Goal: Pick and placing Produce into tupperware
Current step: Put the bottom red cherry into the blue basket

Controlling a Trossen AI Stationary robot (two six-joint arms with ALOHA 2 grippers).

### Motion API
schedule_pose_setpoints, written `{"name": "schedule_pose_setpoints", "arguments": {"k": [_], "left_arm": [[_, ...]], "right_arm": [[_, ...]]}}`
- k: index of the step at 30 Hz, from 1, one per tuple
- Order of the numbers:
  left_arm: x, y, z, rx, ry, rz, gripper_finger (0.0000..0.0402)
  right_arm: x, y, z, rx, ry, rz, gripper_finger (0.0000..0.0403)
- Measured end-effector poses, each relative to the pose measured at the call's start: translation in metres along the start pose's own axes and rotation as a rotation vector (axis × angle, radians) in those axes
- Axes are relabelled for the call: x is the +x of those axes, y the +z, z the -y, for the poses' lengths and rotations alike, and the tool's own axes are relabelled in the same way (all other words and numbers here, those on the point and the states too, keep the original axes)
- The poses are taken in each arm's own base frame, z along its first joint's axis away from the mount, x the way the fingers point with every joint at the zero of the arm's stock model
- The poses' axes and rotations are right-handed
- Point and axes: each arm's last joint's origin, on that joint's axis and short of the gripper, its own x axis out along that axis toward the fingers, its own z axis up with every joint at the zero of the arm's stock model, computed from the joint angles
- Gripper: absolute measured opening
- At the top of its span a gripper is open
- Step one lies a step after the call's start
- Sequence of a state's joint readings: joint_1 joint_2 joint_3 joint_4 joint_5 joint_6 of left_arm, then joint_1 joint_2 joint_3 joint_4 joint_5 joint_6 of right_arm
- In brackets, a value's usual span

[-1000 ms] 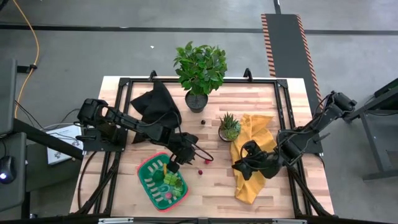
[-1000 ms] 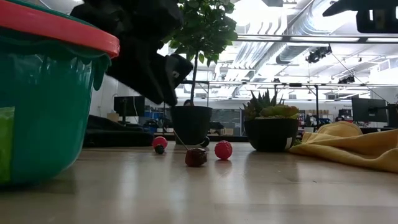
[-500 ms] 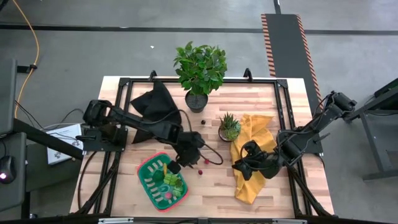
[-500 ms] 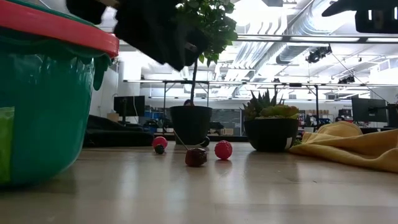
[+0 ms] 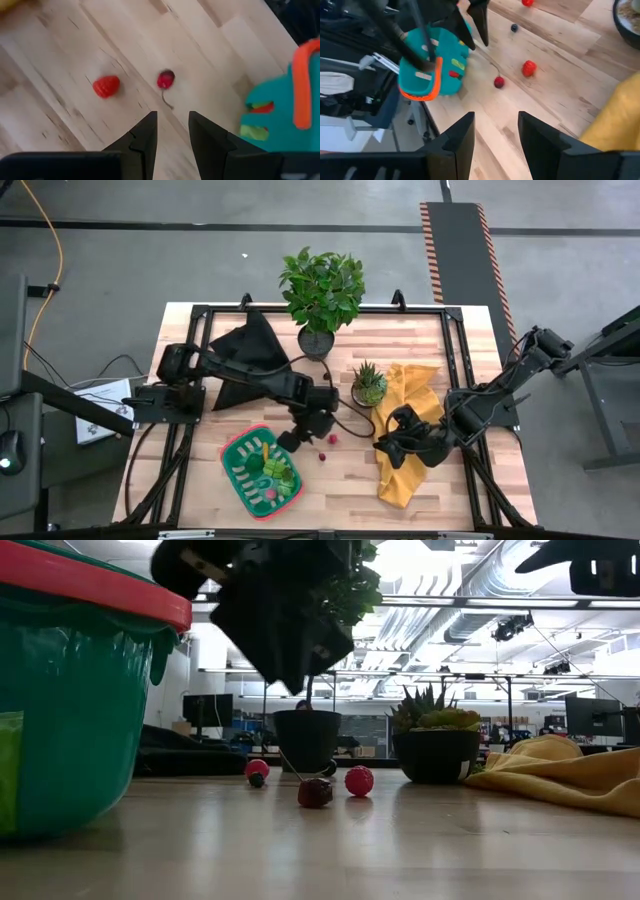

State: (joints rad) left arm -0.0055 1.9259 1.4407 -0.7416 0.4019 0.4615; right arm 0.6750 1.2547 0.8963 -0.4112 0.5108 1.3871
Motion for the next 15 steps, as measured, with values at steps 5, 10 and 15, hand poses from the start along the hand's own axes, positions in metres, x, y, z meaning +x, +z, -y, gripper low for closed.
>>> {"name": "schedule_pose_setpoints", "arguments": {"k": [5,10,15], "left_arm": [[0.005,-0.002,-0.001,-0.031,-0.017,-0.015,0.0099],[0.009,-0.005,-0.001,-0.083,-0.031,-0.045,0.0099],[0.009,-0.005,-0.001,-0.110,-0.019,-0.048,0.0099]], "right_arm": [[-0.011,-0.003,0.006,-0.030,-0.040,-0.025,0.0142],[-0.031,0.000,0.013,-0.018,-0.061,0.000,0.0142],[-0.048,0.003,0.018,-0.021,-0.055,0.060,0.0142]]}}
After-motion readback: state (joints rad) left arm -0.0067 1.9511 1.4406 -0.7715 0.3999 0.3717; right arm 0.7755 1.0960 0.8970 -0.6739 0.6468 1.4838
